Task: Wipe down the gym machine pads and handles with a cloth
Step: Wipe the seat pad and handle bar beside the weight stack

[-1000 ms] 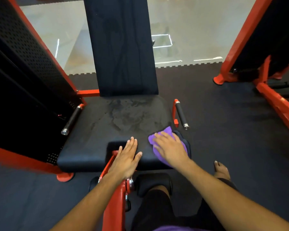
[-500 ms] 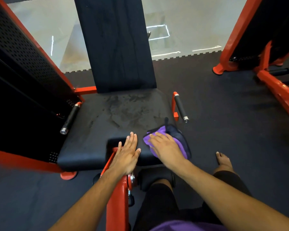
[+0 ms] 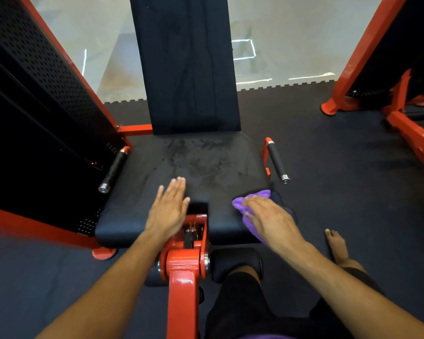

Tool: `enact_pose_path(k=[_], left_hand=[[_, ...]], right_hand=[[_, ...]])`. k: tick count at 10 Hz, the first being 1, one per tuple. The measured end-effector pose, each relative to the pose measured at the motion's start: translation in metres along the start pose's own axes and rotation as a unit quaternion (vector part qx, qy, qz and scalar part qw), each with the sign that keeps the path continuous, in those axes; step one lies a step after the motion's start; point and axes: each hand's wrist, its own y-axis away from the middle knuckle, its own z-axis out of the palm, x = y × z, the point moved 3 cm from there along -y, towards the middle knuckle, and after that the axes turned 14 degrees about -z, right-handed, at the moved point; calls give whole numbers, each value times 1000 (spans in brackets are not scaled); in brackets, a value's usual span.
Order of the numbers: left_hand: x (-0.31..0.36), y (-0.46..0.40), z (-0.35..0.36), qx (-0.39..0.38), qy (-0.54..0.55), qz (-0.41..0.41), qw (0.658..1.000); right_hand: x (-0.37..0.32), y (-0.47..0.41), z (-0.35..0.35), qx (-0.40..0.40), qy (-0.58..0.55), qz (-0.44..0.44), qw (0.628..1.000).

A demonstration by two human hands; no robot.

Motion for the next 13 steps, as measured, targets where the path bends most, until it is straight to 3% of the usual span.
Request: enact_pose_path(k=[2, 3, 4, 5, 7, 8, 9, 11, 12, 13], left_hand=[[-29, -53, 10, -41, -38, 3, 998], [-34, -63, 11, -43, -41, -5, 998], [-37, -55, 17, -18, -38, 1, 999], [-37, -59, 17, -11, -41, 0, 999], [-38, -60, 21, -3, -52, 1, 999], [-38, -61, 22, -8, -46, 3, 999], [-38, -61, 20, -11, -48, -1, 999], [-35, -60, 16, -22, -64, -6, 998], [-34, -62, 15, -64, -69, -18, 995], [-28, -66, 9, -97, -68, -41, 992]], right_hand=[[-58, -57, 68, -54, 117, -167, 978], [-43, -87, 72, -30, 94, -144, 985], [-1, -116, 51, 0, 50, -35, 998], [26, -100, 40, 6, 51, 16, 999], [-12, -23, 54, 50, 51, -45, 996], [-43, -67, 75, 37, 22, -114, 993], [-34, -98, 69, 48, 11, -108, 993], [9, -73, 27, 1, -27, 44, 999], [2, -48, 14, -42, -39, 61, 996], [-1, -36, 2, -25, -31, 50, 998]])
